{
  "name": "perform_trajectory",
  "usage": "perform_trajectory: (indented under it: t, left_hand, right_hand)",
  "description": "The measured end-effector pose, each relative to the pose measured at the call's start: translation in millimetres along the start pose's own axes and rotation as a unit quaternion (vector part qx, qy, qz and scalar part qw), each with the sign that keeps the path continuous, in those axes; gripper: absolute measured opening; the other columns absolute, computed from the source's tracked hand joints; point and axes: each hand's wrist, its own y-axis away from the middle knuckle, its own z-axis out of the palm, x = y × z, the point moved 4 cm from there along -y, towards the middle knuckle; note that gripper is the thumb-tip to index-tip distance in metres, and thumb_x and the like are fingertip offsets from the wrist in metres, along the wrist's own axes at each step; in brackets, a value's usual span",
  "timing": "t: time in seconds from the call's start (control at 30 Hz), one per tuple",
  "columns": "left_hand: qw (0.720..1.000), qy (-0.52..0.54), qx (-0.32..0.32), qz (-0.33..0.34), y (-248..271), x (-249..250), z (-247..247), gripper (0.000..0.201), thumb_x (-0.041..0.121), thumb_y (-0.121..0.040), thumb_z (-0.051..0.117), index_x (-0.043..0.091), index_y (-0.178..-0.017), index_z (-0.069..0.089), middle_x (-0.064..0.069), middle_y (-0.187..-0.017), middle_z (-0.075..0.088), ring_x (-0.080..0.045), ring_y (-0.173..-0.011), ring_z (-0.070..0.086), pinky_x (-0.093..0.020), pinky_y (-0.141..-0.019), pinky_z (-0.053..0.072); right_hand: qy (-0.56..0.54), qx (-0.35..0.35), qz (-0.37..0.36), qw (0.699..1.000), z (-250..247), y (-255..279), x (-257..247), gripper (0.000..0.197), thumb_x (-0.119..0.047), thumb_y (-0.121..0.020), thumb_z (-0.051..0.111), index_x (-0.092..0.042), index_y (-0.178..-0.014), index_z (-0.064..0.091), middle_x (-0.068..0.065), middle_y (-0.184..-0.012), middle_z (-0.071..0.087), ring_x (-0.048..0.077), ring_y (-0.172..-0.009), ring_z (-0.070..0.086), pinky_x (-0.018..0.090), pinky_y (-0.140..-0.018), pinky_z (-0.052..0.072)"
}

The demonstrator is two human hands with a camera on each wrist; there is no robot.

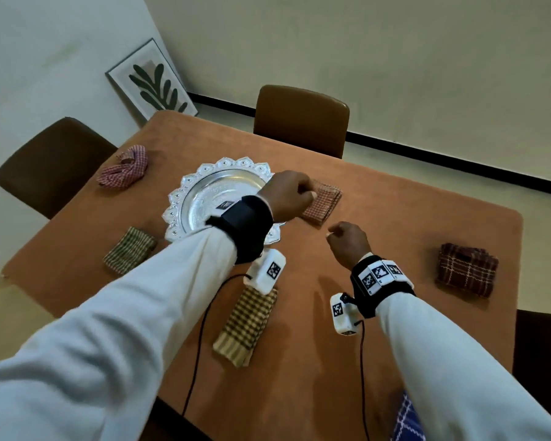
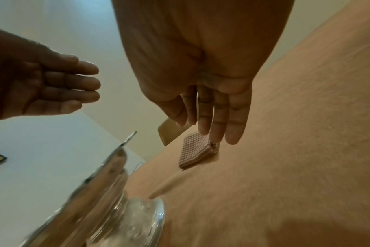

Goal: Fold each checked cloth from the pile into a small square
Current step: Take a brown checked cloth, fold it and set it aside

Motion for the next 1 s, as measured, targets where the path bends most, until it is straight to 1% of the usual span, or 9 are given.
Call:
perform_trajectory:
  t: [0.13,0.2,0.33,0.43,0.5,0.6,0.77,0.93,1.0]
  left_hand:
    - [1.000,0.025,-0.010,0.012,91.3,-34.0,-0.2,0.014,0.023,-0.091,0.061,0.016,-0.096,0.072,0.003,-0.086,0.074,-0.011,-0.082,0.067,-0.026,-0.078,0.052]
    - [0.999,0.033,-0.020,0.016,138.7,-62.9,-1.9,0.014,0.024,-0.091,0.062,0.017,-0.097,0.072,0.004,-0.087,0.074,-0.010,-0.083,0.066,-0.025,-0.078,0.050]
    - [0.999,0.024,-0.020,0.003,229.5,-153.4,-8.3,0.012,0.026,-0.091,0.061,0.021,-0.097,0.070,0.006,-0.093,0.070,-0.013,-0.088,0.064,-0.028,-0.078,0.048]
    - [0.999,0.036,-0.022,-0.025,307.5,-234.3,-23.5,0.015,0.021,-0.092,0.061,0.015,-0.100,0.071,0.004,-0.093,0.068,-0.013,-0.088,0.061,-0.023,-0.075,0.041]
    - [0.997,0.054,-0.030,-0.047,349.0,-278.7,-34.4,0.015,0.022,-0.092,0.060,0.014,-0.099,0.071,0.000,-0.093,0.070,-0.016,-0.088,0.063,-0.025,-0.076,0.044]
    - [0.992,0.093,-0.026,-0.078,415.1,-344.3,-55.6,0.013,0.022,-0.092,0.060,0.015,-0.094,0.070,-0.003,-0.090,0.071,-0.020,-0.085,0.066,-0.028,-0.073,0.048]
    - [0.989,0.107,-0.034,-0.094,471.6,-409.7,-77.9,0.013,0.021,-0.092,0.060,0.015,-0.085,0.069,-0.005,-0.085,0.071,-0.020,-0.081,0.065,-0.027,-0.070,0.046]
    - [0.983,0.123,-0.064,-0.118,464.8,-446.2,-77.5,0.015,0.020,-0.094,0.058,0.013,-0.089,0.070,-0.004,-0.087,0.074,-0.018,-0.082,0.067,-0.026,-0.073,0.048]
    - [0.982,0.120,-0.074,-0.125,453.1,-455.9,-78.7,0.015,0.020,-0.095,0.057,0.011,-0.091,0.069,-0.005,-0.088,0.074,-0.019,-0.082,0.067,-0.025,-0.071,0.046]
  right_hand:
    - [0.008,-0.004,-0.042,0.999,30.5,69.1,-30.7,0.025,-0.018,-0.090,0.059,-0.011,-0.111,0.070,0.008,-0.115,0.070,0.025,-0.108,0.062,0.029,-0.092,0.045]
    - [0.011,0.004,-0.060,0.998,52.6,108.3,-48.0,0.023,-0.017,-0.088,0.060,-0.011,-0.107,0.071,0.008,-0.110,0.071,0.025,-0.105,0.064,0.029,-0.091,0.046]
    - [0.035,-0.009,-0.051,0.998,108.0,190.6,-77.9,0.022,-0.015,-0.088,0.058,-0.012,-0.106,0.071,0.008,-0.106,0.071,0.025,-0.100,0.064,0.026,-0.085,0.045]
    - [0.055,-0.013,-0.037,0.998,162.0,255.2,-106.9,0.021,-0.013,-0.089,0.057,-0.009,-0.104,0.071,0.010,-0.103,0.071,0.025,-0.097,0.065,0.027,-0.080,0.046]
    - [0.061,-0.018,-0.028,0.998,194.5,287.7,-126.3,0.018,-0.014,-0.090,0.058,-0.008,-0.100,0.072,0.009,-0.098,0.071,0.025,-0.093,0.065,0.025,-0.072,0.041]
    - [0.076,-0.041,-0.030,0.996,251.6,333.5,-166.2,0.019,-0.018,-0.092,0.060,-0.009,-0.102,0.072,0.008,-0.099,0.072,0.024,-0.094,0.064,0.024,-0.073,0.039]
    - [0.078,-0.053,-0.026,0.995,314.5,368.3,-210.3,0.014,-0.021,-0.089,0.062,-0.013,-0.096,0.071,0.007,-0.097,0.072,0.023,-0.094,0.064,0.023,-0.076,0.041]
    - [0.082,-0.065,-0.024,0.994,345.6,376.3,-226.7,0.018,-0.019,-0.090,0.059,-0.014,-0.102,0.071,0.004,-0.103,0.069,0.019,-0.095,0.061,0.023,-0.081,0.042]
    - [0.078,-0.065,-0.018,0.995,354.1,371.1,-228.9,0.019,-0.020,-0.091,0.059,-0.014,-0.105,0.070,0.003,-0.104,0.068,0.017,-0.093,0.060,0.023,-0.080,0.042]
